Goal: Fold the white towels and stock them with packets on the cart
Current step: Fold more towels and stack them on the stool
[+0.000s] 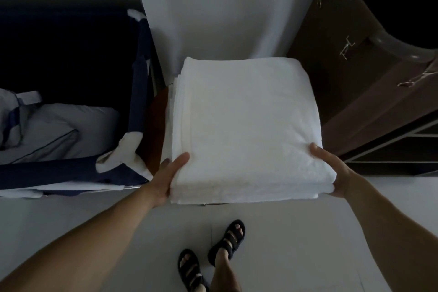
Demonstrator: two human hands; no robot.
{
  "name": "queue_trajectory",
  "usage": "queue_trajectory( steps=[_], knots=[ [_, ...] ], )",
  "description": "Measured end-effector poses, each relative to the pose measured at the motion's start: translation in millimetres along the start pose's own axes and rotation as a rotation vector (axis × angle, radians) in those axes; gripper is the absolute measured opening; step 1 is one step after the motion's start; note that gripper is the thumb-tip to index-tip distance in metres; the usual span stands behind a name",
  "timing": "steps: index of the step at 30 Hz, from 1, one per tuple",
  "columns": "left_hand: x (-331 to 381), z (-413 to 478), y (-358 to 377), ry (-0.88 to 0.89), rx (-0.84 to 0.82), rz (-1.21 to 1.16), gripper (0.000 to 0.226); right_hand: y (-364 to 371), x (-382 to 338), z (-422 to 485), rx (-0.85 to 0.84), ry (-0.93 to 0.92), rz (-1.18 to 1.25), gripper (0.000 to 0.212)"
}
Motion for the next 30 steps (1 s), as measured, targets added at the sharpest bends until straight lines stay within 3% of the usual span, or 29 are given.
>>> queue_trajectory(
  steps=[2, 5, 8, 9, 12, 13, 16, 17, 20, 21, 23, 24, 27, 30],
  knots=[
    [-2.7, 4.9, 0.5, 0.011, -0.022, -0.029, 0.13, 1.2, -4.8, 3.0, -0.014, -0.014, 0.021, 0.088],
    [-6.4, 11.1, -3.1, 0.033, -0.036, -0.019, 0.139, -1.2, -6.8, 15.4, -0.013, -0.046, 0.02, 0.113],
    [-0.2, 6.7, -0.2, 0.058, -0.019, 0.028, 0.142, -3.6, -8.4, 24.8, -0.037, -0.075, 0.068, 0.11],
    [3.4, 3.9, 2.7, 0.056, -0.021, 0.044, 0.14, -3.3, -9.5, 25.4, -0.034, -0.073, 0.06, 0.1],
    [13.7, -1.7, 3.7, 0.021, -0.083, 0.167, 0.129, -5.9, -15.7, 24.2, -0.034, -0.06, 0.073, 0.04],
    [20.9, -5.2, 3.6, 0.013, -0.117, 0.225, 0.125, -9.6, -16.4, 25.9, -0.033, -0.052, 0.062, 0.037],
    [39.1, -6.0, 7.1, 0.018, -0.163, 0.194, 0.116, -19.3, -18.5, 39.2, -0.159, -0.028, -0.019, 0.095],
    [44.3, -5.2, 12.2, 0.02, -0.146, 0.179, 0.111, -19.1, -19.0, 43.7, -0.232, 0.001, -0.016, 0.101],
    [53.5, 1.9, 27.4, 0.032, -0.101, 0.134, 0.067, -20.3, -25.8, 65.0, -0.323, -0.028, 0.014, 0.082],
    [55.4, 5.1, 28.7, 0.032, -0.102, 0.115, 0.067, -19.3, -29.7, 70.0, -0.332, -0.051, 0.031, 0.078],
    [59.5, 9.7, 26.3, 0.02, -0.08, 0.116, 0.099, -14.9, -39.5, 74.3, -0.312, -0.095, 0.039, 0.058],
    [61.2, 13.9, 23.1, 0.023, -0.064, 0.115, 0.104, -13.4, -43.6, 74.8, -0.286, -0.122, 0.035, 0.049],
    [75.6, 19.3, 24.2, 0.098, -0.019, 0.092, 0.082, -12.2, -50.2, 77.0, -0.228, -0.132, 0.018, 0.057],
    [83.0, 25.1, 29.9, 0.086, 0.022, 0.146, 0.087, -11.2, -51.4, 75.2, -0.184, -0.142, -0.054, 0.037]
  ],
)
Point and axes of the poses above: each hand's wrist, its own z-axis towards the middle knuckle, its own y-axis out of the palm, x = y × z, the point moved 3 cm from there along z, towards the middle knuckle, and after that the axes turned 1 degree about z, right-handed, at the moved point
